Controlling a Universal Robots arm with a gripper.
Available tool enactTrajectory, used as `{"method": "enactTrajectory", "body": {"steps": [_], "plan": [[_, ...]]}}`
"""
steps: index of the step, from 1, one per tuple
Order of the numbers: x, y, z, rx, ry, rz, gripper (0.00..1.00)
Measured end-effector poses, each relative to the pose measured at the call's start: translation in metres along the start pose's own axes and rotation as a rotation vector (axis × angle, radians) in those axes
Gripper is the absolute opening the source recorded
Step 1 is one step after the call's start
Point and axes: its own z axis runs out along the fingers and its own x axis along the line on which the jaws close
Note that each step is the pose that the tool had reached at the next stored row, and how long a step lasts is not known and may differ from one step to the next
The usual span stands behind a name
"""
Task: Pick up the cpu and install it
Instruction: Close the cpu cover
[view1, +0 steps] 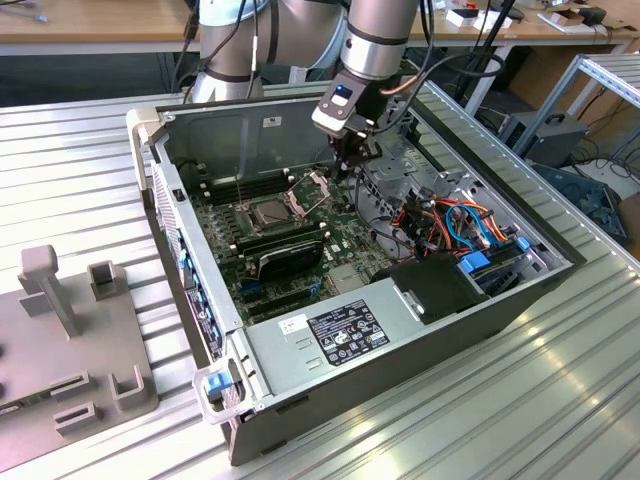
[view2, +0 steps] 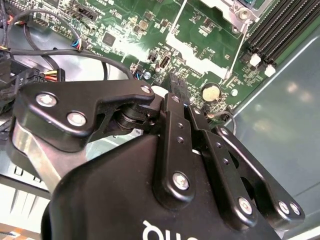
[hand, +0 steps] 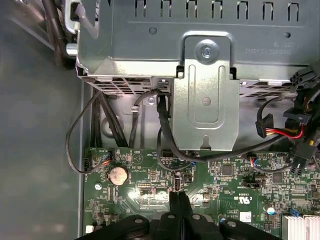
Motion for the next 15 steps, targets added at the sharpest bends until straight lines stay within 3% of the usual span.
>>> {"method": "enactTrajectory", "body": {"steps": [7, 15], "plan": [[0.0006, -0.0003, 0.0149, 0.0000, 0.0001, 0.000, 0.11], [0.0009, -0.0016, 0.0160, 0.0000, 0.0001, 0.000, 0.11]]}}
